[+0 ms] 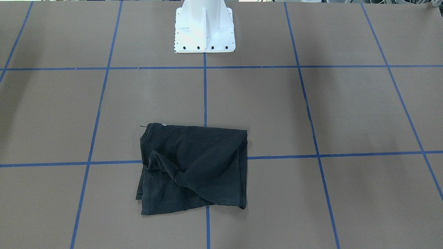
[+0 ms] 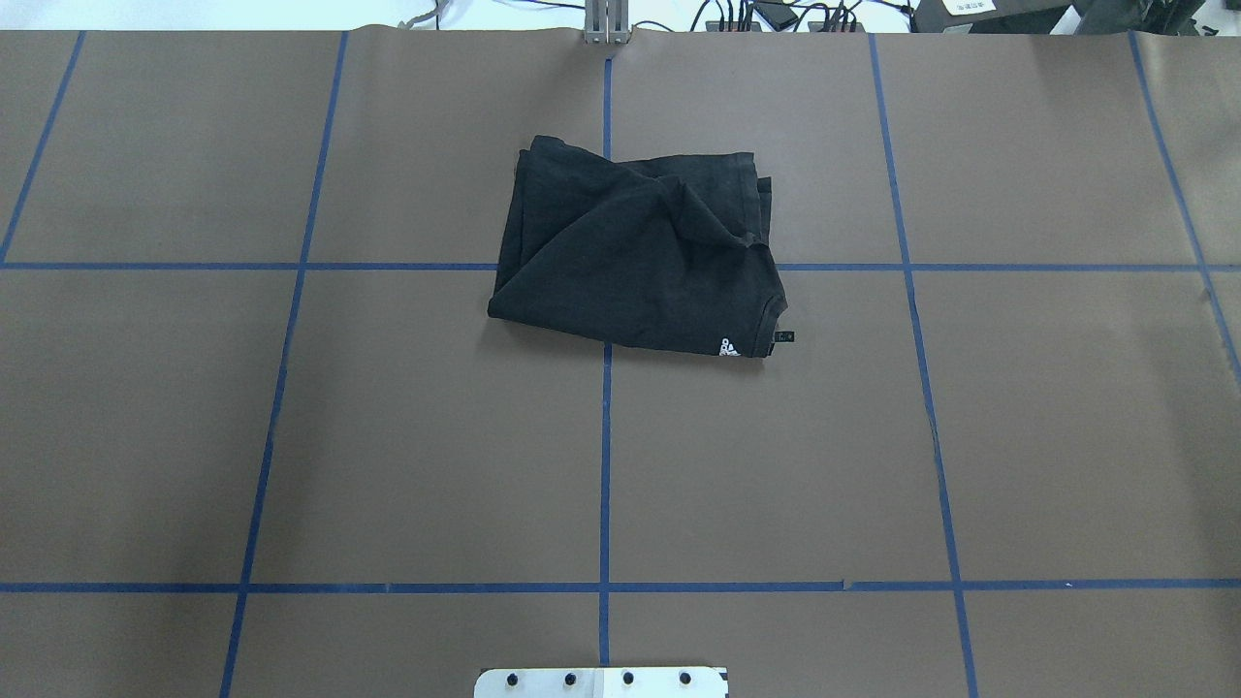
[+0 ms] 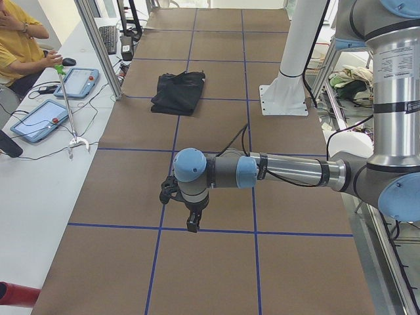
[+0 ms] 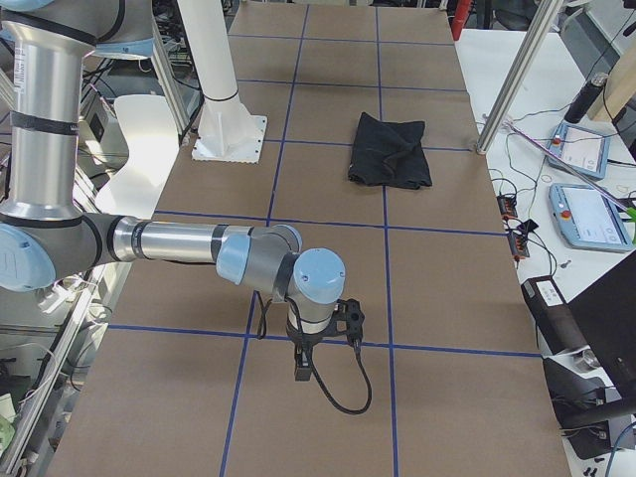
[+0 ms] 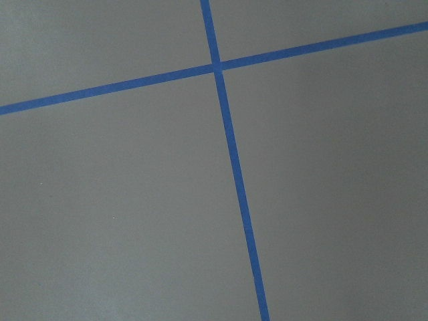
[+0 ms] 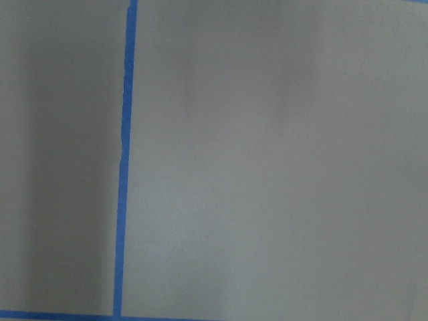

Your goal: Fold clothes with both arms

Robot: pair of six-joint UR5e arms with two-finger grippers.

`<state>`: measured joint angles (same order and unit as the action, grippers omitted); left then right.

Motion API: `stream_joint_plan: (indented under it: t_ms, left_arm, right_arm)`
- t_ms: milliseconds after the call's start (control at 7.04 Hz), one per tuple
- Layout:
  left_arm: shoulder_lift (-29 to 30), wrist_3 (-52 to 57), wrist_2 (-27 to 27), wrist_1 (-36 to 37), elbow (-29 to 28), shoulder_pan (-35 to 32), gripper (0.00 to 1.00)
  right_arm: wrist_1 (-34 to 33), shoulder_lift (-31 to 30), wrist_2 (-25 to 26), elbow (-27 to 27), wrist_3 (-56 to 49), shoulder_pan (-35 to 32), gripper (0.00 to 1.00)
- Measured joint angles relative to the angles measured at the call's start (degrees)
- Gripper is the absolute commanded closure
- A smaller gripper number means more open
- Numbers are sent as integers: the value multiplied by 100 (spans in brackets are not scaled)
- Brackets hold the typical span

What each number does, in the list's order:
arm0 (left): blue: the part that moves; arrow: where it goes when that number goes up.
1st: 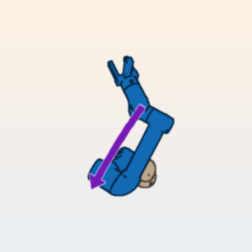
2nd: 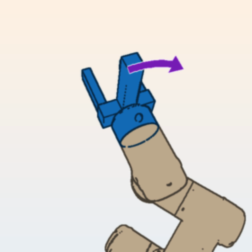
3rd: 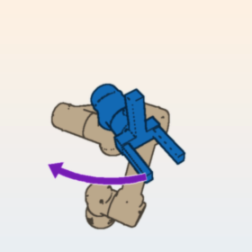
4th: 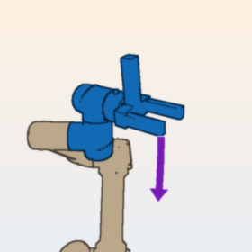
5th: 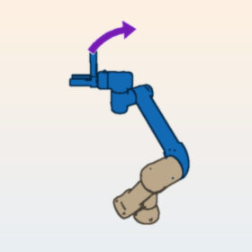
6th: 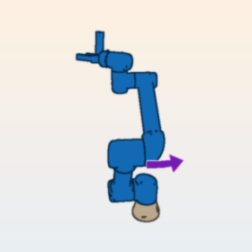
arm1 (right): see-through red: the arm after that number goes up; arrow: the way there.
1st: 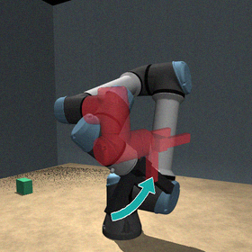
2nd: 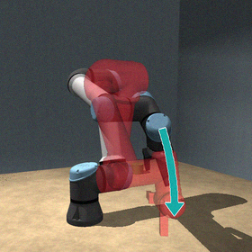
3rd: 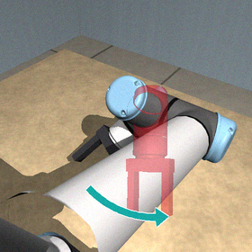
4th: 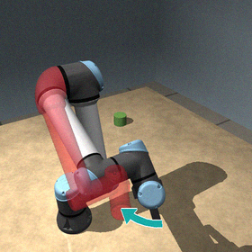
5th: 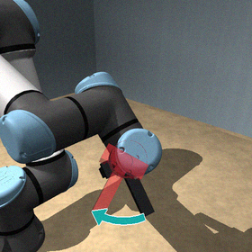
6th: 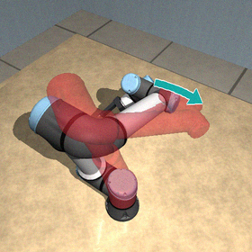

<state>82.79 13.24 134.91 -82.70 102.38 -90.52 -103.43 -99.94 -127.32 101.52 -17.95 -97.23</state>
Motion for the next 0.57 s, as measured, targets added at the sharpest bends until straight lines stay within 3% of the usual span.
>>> stream_joint_plan:
  t_ms: [568]
  left_arm:
    - [-10, 3, 0, -85, 1, -1, 0]
  right_arm:
    - [1358, -28, -47, 23, 908, 496, 0]
